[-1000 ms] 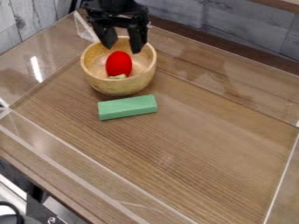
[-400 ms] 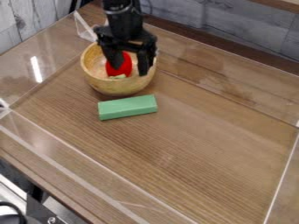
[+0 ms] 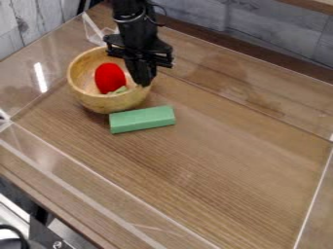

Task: Move the red fruit to the right

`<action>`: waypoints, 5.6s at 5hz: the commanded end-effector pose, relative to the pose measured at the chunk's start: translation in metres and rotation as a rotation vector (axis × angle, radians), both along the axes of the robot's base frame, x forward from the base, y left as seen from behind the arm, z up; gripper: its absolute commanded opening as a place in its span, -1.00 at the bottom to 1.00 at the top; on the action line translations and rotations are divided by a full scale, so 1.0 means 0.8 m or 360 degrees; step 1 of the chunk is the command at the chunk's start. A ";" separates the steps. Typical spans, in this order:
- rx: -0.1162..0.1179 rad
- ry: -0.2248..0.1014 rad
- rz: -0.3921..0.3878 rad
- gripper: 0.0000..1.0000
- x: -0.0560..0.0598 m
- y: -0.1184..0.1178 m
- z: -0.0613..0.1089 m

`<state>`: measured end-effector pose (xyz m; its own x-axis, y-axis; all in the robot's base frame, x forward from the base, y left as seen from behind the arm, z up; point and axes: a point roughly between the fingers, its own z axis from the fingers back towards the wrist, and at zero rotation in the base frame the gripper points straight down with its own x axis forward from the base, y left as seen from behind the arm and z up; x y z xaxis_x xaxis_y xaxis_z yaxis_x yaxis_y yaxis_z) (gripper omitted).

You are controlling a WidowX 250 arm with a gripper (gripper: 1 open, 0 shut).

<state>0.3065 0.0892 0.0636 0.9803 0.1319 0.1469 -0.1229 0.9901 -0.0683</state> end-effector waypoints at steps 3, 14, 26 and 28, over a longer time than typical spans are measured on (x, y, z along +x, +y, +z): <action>0.0044 -0.0113 0.0437 -1.00 0.010 0.007 0.047; 0.0073 -0.0178 0.0718 -1.00 -0.022 -0.121 0.095; 0.0199 -0.0064 0.0393 1.00 -0.064 -0.054 0.031; 0.0217 -0.0059 0.0195 1.00 -0.052 -0.064 0.007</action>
